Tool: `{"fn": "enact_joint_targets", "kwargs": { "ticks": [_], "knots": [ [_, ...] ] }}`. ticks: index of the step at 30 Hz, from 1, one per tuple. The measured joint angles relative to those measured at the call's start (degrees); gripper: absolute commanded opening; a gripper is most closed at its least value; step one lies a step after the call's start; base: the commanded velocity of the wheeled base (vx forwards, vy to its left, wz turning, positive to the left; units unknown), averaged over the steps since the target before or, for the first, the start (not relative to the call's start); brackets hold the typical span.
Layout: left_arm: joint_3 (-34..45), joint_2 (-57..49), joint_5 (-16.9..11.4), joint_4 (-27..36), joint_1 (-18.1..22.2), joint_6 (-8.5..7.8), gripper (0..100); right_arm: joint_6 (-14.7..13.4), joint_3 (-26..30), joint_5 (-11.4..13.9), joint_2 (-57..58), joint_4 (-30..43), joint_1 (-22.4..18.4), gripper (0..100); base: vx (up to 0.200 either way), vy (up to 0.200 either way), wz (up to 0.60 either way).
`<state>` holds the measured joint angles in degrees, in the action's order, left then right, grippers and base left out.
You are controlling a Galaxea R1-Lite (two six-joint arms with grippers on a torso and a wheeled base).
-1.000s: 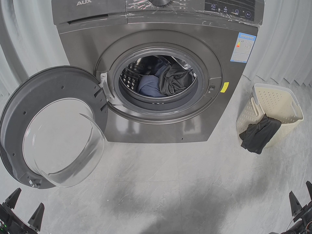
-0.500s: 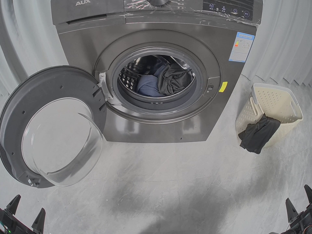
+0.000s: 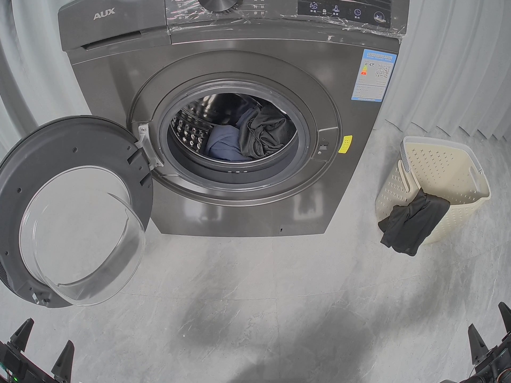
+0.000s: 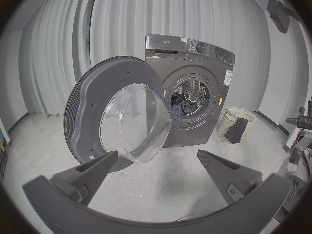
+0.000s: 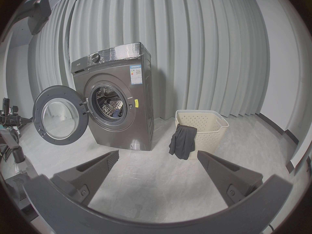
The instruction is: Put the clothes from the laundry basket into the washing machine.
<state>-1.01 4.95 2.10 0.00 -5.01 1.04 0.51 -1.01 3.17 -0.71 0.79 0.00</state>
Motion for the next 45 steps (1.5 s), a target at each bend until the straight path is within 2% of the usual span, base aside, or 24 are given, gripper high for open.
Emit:
{"fn": "enact_joint_targets", "kwargs": {
  "ticks": [12,24,35,45],
  "knots": [
    [0.0,0.0,0.0,0.0,-0.1,0.30,100,0.0,0.0,0.0,0.0,0.0,0.0,100,0.000,-0.200,0.00],
    [0.0,0.1,0.0,0.0,-0.1,0.60,100,0.0,0.0,0.0,0.0,0.0,0.1,100,0.000,0.000,0.00],
    [0.0,0.1,0.1,0.0,0.0,0.55,100,0.0,0.0,0.0,-0.1,0.0,0.1,100,0.000,-0.200,0.00],
    [0.0,0.1,0.1,0.0,-0.1,0.18,100,0.0,0.0,0.0,-0.1,0.0,0.1,100,0.000,0.000,0.00]
  ]
}}
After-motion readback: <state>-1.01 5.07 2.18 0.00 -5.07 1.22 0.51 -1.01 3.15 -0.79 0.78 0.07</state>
